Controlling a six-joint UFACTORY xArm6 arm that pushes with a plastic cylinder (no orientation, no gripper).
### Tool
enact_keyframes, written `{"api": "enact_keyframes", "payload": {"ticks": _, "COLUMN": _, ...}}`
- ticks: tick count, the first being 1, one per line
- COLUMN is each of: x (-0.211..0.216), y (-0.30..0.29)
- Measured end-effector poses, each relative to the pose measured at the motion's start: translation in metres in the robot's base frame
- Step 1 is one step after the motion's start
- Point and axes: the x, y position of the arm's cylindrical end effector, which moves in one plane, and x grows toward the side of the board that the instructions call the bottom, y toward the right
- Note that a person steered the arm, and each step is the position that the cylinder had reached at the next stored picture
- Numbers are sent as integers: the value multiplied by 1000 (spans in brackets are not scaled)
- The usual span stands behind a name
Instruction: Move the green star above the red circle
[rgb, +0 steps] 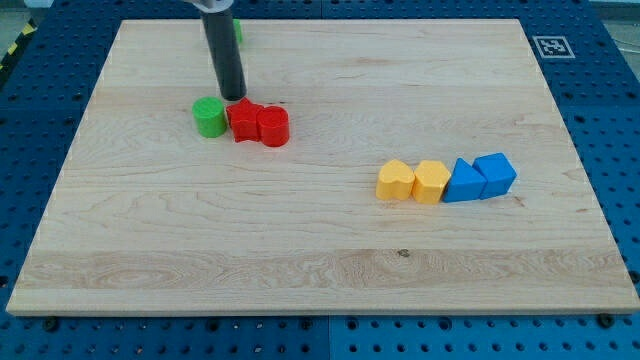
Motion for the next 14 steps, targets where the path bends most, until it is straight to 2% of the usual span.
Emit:
{"api": "enact_keyframes", "payload": {"ticks": 2, "x": 0, "y": 10}}
{"api": "enact_keyframes", "payload": {"ticks": 5, "x": -10, "y": -16}}
{"api": "enact_keyframes", "payload": {"ticks": 7, "x": -41, "y": -75}}
{"api": "enact_keyframes", "payload": {"ticks": 9, "x": -97, "y": -114}}
{"api": "enact_keyframes", "payload": {"ticks": 14, "x": -118, "y": -111}}
